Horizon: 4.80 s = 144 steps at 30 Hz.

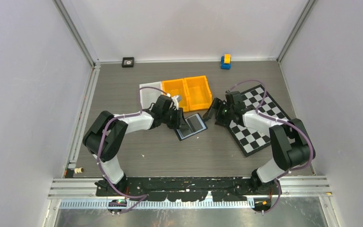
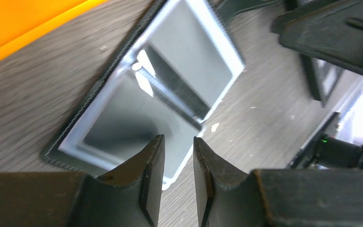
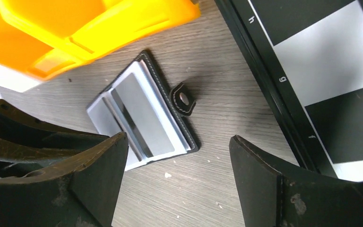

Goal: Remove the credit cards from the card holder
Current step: Move the credit card to the storage box.

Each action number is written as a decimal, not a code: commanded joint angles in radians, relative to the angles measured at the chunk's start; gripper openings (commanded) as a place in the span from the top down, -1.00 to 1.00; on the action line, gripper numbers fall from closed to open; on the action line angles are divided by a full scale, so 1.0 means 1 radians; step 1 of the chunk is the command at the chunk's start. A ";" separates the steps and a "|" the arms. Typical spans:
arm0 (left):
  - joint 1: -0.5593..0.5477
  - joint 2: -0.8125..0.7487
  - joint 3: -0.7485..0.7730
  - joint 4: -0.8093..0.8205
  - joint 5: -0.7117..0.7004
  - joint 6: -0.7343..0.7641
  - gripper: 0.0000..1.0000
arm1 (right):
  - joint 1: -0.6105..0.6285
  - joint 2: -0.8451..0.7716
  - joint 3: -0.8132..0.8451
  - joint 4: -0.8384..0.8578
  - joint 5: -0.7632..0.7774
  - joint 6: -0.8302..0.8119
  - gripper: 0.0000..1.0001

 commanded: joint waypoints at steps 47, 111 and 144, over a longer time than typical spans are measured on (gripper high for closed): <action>-0.002 0.008 0.103 -0.324 -0.238 0.179 0.46 | 0.130 0.127 0.162 -0.186 0.202 -0.129 -0.49; 0.010 0.099 0.127 -0.335 -0.205 0.176 0.44 | 0.088 0.288 0.077 0.256 -0.418 0.109 0.40; 0.068 -0.042 0.021 -0.210 -0.065 0.111 0.44 | 0.099 0.309 0.064 0.332 -0.394 0.141 0.99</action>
